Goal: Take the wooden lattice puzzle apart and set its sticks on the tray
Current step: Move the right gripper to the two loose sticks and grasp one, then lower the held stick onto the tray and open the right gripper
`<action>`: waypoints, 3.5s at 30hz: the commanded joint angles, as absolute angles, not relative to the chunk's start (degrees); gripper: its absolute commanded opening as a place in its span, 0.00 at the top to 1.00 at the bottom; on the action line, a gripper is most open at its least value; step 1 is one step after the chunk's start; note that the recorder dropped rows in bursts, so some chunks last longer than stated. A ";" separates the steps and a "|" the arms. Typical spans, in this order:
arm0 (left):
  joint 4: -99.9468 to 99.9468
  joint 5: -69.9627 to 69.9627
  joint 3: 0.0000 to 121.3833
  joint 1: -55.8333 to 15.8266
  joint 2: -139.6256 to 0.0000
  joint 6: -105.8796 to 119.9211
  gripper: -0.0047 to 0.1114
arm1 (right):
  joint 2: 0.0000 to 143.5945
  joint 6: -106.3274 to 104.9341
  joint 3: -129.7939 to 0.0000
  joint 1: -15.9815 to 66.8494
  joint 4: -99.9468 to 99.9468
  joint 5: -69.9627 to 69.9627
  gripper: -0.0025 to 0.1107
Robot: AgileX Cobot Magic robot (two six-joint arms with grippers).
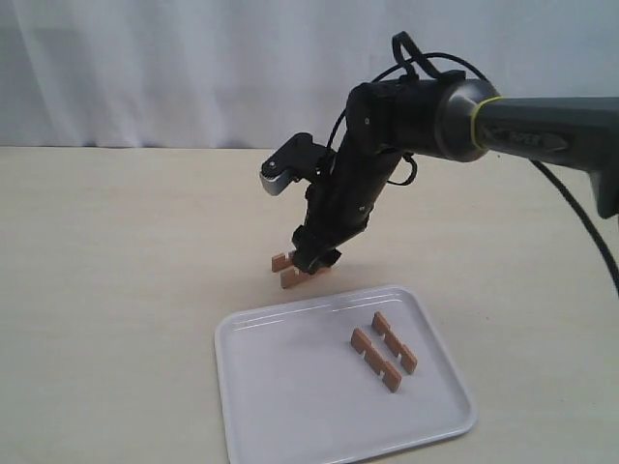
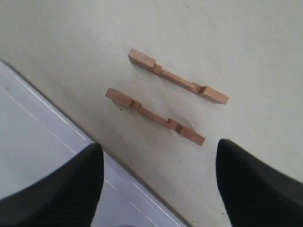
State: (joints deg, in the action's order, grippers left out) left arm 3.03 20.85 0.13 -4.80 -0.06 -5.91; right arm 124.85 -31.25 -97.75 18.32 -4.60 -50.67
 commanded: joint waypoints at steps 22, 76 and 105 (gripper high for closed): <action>3.39 20.44 0.00 -4.75 0.00 -5.87 0.96 | 132.41 -39.83 -103.23 14.00 -14.38 -54.11 0.47; 3.39 20.44 0.00 -4.75 0.00 -5.87 0.96 | 126.17 -46.68 -103.23 14.11 -20.29 -59.36 0.94; 3.39 20.44 0.00 -4.75 0.00 -5.87 0.96 | 112.31 -36.77 -70.22 18.81 -21.34 -38.35 0.94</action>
